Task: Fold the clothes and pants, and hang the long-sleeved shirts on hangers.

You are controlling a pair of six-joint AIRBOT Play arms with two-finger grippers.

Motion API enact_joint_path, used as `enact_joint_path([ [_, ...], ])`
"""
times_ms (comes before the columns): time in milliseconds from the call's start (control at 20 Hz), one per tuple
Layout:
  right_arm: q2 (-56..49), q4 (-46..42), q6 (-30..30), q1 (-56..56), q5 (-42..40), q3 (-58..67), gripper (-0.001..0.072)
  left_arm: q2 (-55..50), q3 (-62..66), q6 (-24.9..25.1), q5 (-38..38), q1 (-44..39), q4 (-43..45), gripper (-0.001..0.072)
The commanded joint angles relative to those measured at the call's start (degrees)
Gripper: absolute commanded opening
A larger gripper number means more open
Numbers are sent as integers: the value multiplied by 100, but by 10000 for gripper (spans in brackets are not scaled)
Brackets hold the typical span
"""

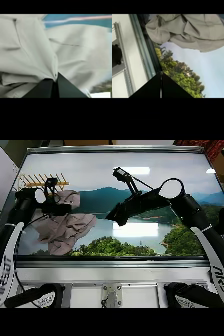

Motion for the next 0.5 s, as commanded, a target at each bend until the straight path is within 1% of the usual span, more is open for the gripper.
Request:
enact_joint_path([
  [0,262,15,199,-555,-238,9,12,737,4,-188,286,-1429,-461,13],
  [100,525,-422,737,-1095,-619,9,12,734,4,-457,798,-2280,-444,13],
  [200,741,-739,1169,-1604,-717,9,12,424,201,-605,1239,-2933,-444,13],
  [300,870,-896,1305,-1974,-695,7,12,-184,785,-636,1272,-3322,-442,13],
  [400,968,-1040,1469,-2236,-688,7,12,-782,1488,-586,1104,-3471,-420,19],
  [450,1014,-1141,1532,-2326,-688,7,12,-1005,1849,-540,890,-3425,-326,261],
])
